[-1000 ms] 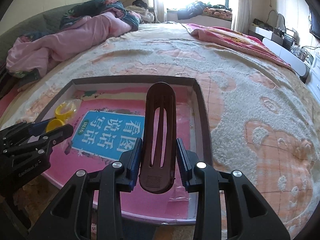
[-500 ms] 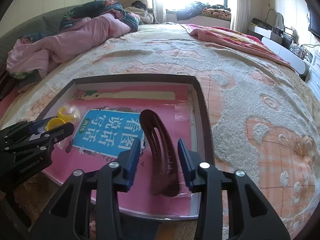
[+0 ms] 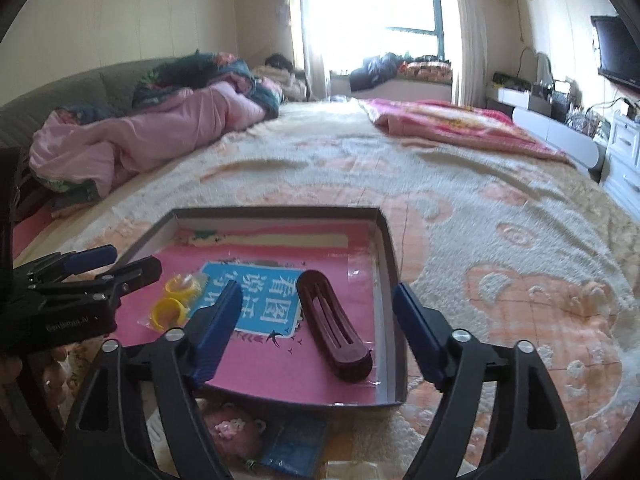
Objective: Organize jewelry
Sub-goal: 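Pull both open tools back from the box toward the loose items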
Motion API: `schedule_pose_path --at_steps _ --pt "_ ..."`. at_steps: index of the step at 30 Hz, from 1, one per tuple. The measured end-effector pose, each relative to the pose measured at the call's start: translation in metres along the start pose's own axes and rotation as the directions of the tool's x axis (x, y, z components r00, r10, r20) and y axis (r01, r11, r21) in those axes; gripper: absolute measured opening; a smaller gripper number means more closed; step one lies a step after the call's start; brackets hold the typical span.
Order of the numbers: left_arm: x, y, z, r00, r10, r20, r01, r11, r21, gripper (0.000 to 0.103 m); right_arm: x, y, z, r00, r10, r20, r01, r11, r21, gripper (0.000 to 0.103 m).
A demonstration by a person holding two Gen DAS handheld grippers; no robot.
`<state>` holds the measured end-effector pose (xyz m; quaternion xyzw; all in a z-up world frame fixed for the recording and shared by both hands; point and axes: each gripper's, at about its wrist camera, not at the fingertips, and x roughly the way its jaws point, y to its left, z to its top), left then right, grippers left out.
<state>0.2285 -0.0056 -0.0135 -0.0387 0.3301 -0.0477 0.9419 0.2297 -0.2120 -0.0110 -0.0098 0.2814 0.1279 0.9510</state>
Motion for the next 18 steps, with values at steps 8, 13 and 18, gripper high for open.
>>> schedule_pose_path --at_steps 8,13,18 --pt "-0.03 0.008 0.002 0.996 -0.02 0.082 0.025 0.998 -0.05 0.092 -0.029 0.004 0.001 0.997 -0.005 0.079 0.005 1.0 0.002 0.088" --pt "-0.048 0.012 0.0 0.992 -0.003 0.125 0.011 0.998 -0.062 0.092 -0.044 0.006 -0.001 0.995 -0.005 0.102 0.004 1.0 0.012 0.091" --pt "-0.067 0.016 0.0 0.986 0.012 0.167 -0.001 0.998 -0.068 0.092 -0.062 0.008 -0.002 0.992 -0.006 0.126 0.004 1.0 0.01 0.091"
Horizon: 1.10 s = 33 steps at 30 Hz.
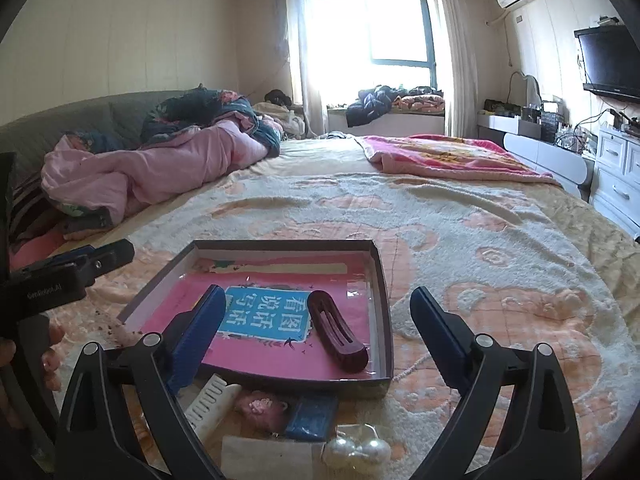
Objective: Organize jewelry
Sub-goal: 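Pull both open tools back from the box toward the loose items, then grasp the beige polka-dot bow with left tool while right tool reaches the clear packet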
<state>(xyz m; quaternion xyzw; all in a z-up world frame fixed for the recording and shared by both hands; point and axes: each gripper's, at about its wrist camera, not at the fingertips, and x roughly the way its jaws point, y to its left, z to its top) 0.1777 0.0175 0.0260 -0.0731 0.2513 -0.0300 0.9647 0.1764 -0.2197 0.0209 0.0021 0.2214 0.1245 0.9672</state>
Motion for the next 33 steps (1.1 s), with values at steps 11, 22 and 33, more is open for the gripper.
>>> schedule_pose_path --at_steps 11,22,33 --pt "-0.033 0.003 -0.01 0.999 0.019 0.049 -0.02 0.999 0.034 0.092 -0.027 0.01 -0.004 0.999 0.006 0.032 -0.004 0.999 -0.041 0.091" --pt "-0.048 0.012 -0.024 0.998 0.037 0.044 -0.039 0.999 0.037 0.092 -0.042 0.028 -0.023 0.999 0.03 0.016 -0.029 0.997 -0.077 0.092" --pt "-0.054 0.018 -0.043 0.999 0.053 -0.007 -0.052 0.997 0.064 0.092 -0.048 0.038 -0.041 0.999 0.048 -0.024 -0.05 0.993 -0.106 0.092"
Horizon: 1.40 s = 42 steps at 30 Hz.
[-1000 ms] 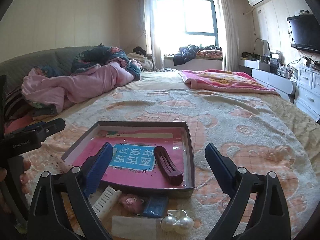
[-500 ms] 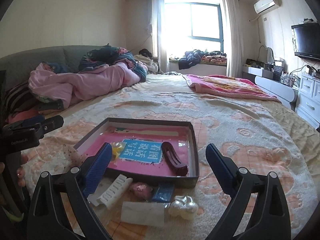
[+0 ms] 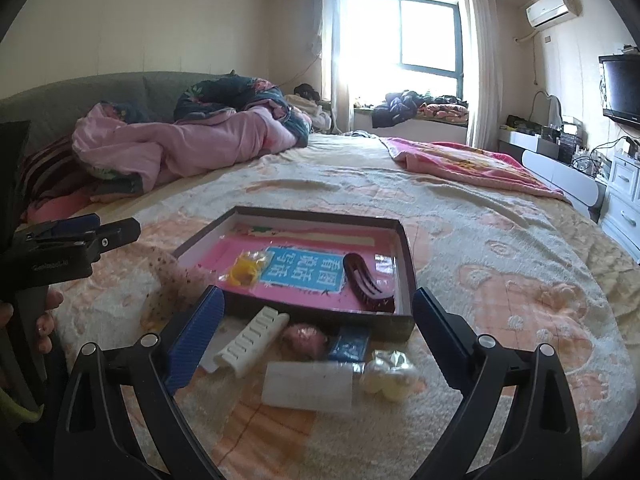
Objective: Organize jewelry
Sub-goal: 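Grasp the beige polka-dot bow with left tool while right tool reaches the clear packet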
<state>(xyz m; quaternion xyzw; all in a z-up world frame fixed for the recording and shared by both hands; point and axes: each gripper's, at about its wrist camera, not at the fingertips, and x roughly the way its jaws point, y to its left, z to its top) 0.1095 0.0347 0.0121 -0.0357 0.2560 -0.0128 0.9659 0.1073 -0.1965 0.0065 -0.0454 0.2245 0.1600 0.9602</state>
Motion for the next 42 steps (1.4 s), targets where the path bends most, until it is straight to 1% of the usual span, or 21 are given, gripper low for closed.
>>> schedule_pose_path --at_steps 6,11,17,22,29,35,40,42 --pt "0.006 0.002 -0.017 0.998 0.004 -0.058 -0.003 1.0 0.018 0.092 -0.002 0.002 -0.01 1.0 -0.006 -0.027 0.006 1.0 -0.006 0.092" --pt "0.012 0.004 -0.022 0.997 0.001 -0.075 0.001 1.0 0.023 0.092 -0.002 0.001 -0.02 0.998 -0.009 -0.056 0.01 1.0 0.002 0.092" --pt "0.024 0.0 -0.03 0.993 -0.013 -0.113 0.017 0.999 0.037 0.092 0.002 -0.005 -0.033 0.994 -0.027 -0.102 0.029 0.999 0.018 0.092" --pt "0.037 -0.005 -0.036 0.989 -0.031 -0.148 0.038 0.998 0.048 0.092 0.008 -0.006 -0.042 0.991 -0.038 -0.129 0.041 0.999 0.019 0.092" --pt "0.054 -0.008 -0.04 0.983 -0.022 -0.182 0.032 0.998 0.051 0.091 0.024 -0.008 -0.051 0.986 -0.037 -0.163 0.041 0.999 0.022 0.094" --pt "0.063 -0.011 -0.042 0.979 -0.026 -0.203 0.037 0.998 0.054 0.085 0.038 -0.001 -0.057 0.981 -0.047 -0.188 0.046 0.999 -0.008 0.095" --pt "0.068 -0.01 -0.042 0.976 -0.034 -0.214 0.044 0.998 0.045 0.084 0.048 0.01 -0.06 0.978 -0.061 -0.199 0.05 0.997 -0.06 0.096" --pt "0.07 -0.009 -0.042 0.975 -0.036 -0.218 0.046 0.998 0.039 0.078 0.052 0.013 -0.061 0.977 -0.06 -0.204 0.046 0.997 -0.069 0.096"
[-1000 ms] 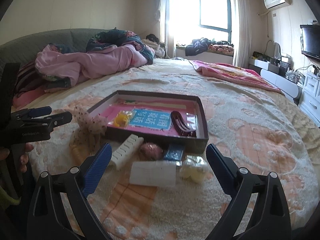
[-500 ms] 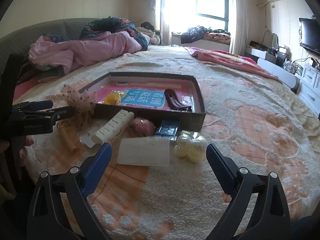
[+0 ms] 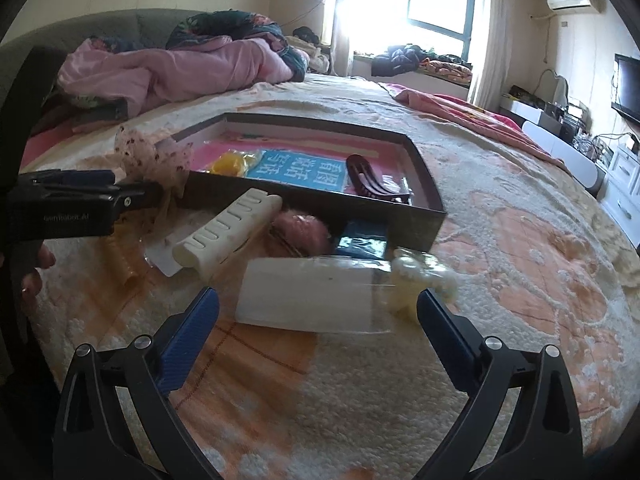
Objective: Organize jewelry
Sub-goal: 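Grasp the beige polka-dot bow with left tool while right tool reaches the clear packet, then lift the bow over the box with left tool while right tool grips the clear packet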
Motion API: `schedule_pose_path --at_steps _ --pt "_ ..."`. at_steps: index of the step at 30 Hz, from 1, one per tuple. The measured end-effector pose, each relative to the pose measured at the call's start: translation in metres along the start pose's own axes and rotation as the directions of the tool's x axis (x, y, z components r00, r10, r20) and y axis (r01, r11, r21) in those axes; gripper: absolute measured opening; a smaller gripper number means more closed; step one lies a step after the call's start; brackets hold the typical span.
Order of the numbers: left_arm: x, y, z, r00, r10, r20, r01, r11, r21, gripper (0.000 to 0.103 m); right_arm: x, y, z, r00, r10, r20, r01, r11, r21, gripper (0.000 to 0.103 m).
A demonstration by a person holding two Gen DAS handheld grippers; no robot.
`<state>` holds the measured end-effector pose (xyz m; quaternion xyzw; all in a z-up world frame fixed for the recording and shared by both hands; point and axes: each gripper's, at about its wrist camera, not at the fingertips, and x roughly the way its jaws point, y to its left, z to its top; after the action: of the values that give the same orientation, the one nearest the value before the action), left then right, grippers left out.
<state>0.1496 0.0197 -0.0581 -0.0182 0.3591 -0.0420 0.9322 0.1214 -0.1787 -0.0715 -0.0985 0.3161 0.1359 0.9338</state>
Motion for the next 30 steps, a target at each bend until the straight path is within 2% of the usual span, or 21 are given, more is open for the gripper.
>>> schedule_pose_path --at_steps 4,7,9,12,24,30 --pt "0.006 0.0 0.0 1.0 -0.016 -0.022 0.016 1.0 -0.014 0.066 0.006 0.006 0.001 1.0 -0.01 -0.003 0.01 0.999 -0.032 0.096" --pt "0.01 -0.002 0.0 0.999 -0.023 -0.033 0.022 1.0 -0.006 0.045 0.012 0.009 0.0 1.0 -0.012 -0.014 0.012 0.999 -0.045 0.096" --pt "0.01 -0.004 0.0 0.999 -0.035 -0.037 0.035 0.999 0.007 0.03 0.013 0.007 -0.001 1.0 -0.008 -0.015 0.007 0.999 -0.043 0.086" --pt "0.007 -0.005 0.001 0.998 -0.056 -0.035 0.056 0.998 0.014 0.021 0.012 0.004 -0.001 1.0 0.006 -0.014 -0.006 0.999 -0.033 0.086" --pt "-0.028 0.003 0.012 0.993 -0.098 0.064 0.098 0.995 -0.009 0.014 -0.012 -0.008 0.004 0.998 0.06 0.032 -0.061 0.998 0.026 0.086" --pt "-0.036 -0.008 0.015 0.99 -0.116 0.079 0.116 0.993 0.006 0.014 -0.023 -0.019 0.01 0.997 0.049 0.061 -0.052 0.997 0.055 0.086"
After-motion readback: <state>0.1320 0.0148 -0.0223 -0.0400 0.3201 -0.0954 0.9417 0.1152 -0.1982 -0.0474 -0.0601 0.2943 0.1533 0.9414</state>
